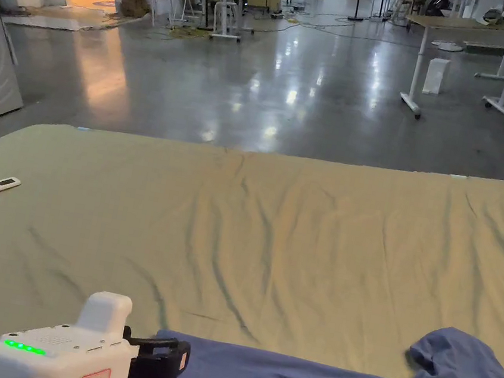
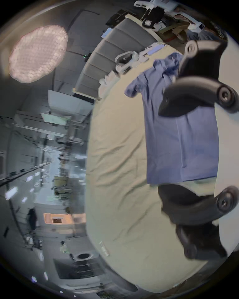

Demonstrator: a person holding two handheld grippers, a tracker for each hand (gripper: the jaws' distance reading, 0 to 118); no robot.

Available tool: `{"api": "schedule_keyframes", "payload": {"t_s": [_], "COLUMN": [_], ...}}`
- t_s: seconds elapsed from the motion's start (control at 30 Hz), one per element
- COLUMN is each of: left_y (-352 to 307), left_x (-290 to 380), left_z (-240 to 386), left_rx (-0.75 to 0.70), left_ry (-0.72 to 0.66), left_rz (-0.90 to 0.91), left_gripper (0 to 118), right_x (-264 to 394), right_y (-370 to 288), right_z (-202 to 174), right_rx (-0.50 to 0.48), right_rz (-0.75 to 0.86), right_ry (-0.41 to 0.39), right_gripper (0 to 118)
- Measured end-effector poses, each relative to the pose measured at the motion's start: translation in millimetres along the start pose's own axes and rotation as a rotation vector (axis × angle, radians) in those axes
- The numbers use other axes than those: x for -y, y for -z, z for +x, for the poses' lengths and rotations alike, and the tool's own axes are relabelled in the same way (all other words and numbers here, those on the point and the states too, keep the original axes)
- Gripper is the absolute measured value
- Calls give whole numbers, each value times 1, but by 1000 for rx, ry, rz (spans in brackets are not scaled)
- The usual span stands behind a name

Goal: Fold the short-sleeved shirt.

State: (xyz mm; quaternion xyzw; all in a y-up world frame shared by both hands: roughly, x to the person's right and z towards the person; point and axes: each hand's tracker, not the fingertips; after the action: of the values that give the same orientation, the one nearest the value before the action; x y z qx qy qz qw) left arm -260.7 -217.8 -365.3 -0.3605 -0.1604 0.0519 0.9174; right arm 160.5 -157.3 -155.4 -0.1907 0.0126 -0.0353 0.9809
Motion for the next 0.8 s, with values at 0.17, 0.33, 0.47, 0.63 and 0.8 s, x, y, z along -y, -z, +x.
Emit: {"api": "schedule_keyframes", "payload": {"t_s": [0.17, 0.33, 0.47, 0.63, 0.8], "left_y": [102, 161, 180, 173, 187], "left_x": [-21, -20, -15, -16, -14], "left_z": [-41, -55, -42, -10, -15], "left_rx": [-114, -168, -238, -215, -226], "left_ry": [-47, -105, 9, 113, 98], "left_rz": [-212, -286, -348, -329, -388], "left_gripper": [100, 99, 89, 33, 21], "right_x": [24, 38, 42, 44, 34], "right_y": [22, 26, 23, 20, 39], "right_z": [18, 31, 36, 39, 46], "right_rx": [40, 71, 93, 107, 98], "right_rz": [-124, -183, -222, -238, -235], "right_ry": [40, 49, 29, 20, 24], "right_gripper": [0, 0, 0, 0, 0]}}
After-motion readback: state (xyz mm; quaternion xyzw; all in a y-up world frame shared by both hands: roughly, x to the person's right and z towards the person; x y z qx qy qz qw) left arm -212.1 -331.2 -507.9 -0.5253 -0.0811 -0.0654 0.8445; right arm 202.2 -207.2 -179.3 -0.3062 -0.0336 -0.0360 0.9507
